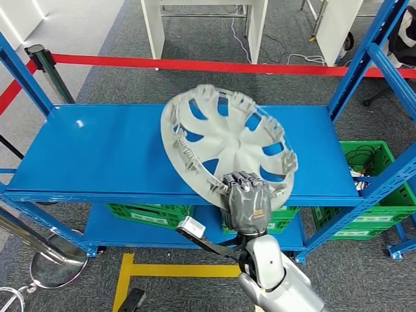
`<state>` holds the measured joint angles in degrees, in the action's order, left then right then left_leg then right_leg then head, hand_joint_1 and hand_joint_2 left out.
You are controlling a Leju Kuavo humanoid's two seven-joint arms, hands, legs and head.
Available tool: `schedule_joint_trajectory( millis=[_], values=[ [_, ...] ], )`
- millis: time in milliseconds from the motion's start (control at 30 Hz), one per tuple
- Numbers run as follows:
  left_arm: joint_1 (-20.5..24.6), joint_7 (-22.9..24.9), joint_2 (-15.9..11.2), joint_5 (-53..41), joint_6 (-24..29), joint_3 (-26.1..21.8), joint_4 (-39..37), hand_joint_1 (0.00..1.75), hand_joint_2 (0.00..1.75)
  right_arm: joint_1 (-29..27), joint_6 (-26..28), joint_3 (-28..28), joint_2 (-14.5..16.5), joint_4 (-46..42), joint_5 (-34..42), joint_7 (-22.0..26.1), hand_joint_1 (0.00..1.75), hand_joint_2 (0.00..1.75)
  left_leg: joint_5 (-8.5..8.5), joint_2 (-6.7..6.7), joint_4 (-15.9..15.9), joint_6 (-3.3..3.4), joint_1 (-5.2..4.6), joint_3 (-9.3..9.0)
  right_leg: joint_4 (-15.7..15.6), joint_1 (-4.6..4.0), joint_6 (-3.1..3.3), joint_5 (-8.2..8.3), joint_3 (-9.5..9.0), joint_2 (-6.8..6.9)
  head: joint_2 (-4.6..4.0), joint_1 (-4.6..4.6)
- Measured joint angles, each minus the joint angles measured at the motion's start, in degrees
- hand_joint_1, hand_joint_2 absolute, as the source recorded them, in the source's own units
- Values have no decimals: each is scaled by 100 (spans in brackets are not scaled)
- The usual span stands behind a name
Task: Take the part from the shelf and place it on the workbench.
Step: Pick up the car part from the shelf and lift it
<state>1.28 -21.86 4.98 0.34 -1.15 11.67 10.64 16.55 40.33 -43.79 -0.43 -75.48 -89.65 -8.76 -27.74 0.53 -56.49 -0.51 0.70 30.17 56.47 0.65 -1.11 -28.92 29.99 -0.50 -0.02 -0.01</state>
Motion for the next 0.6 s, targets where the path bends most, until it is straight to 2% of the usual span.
schedule_joint_trajectory(
  millis=[67, 167, 367, 600],
  values=[
    [7, -81, -5, 7, -9, 0, 0, 0, 175, -27, -1, 7, -79, -553, -9, 256, 175, 175, 0, -3, 0, 0, 0, -1, 0, 0, 0, 0, 2, -6, 0, -1],
    [14, -106, -7, 7, -10, 0, 0, 0, 175, -77, -3, -3, -148, -1094, -19, 388, 175, 175, -1, -1, 0, 0, 1, 0, -1, 0, 0, 0, 3, 2, 0, -1],
    [14, -111, -7, 11, -10, 0, 0, 0, 175, -171, -7, 17, -220, -1576, -9, 527, 175, 175, 0, -1, 1, 0, 1, 1, -1, 0, 0, 0, 2, 2, 0, -1],
    [13, -111, -7, 33, -37, -3, 0, 0, 175, -597, -7, 372, -96, -2250, -10, 1965, 175, 175, -1, 1, 0, 0, 0, 4, -1, 0, 0, 0, 4, 2, 0, -2]
  ],
)
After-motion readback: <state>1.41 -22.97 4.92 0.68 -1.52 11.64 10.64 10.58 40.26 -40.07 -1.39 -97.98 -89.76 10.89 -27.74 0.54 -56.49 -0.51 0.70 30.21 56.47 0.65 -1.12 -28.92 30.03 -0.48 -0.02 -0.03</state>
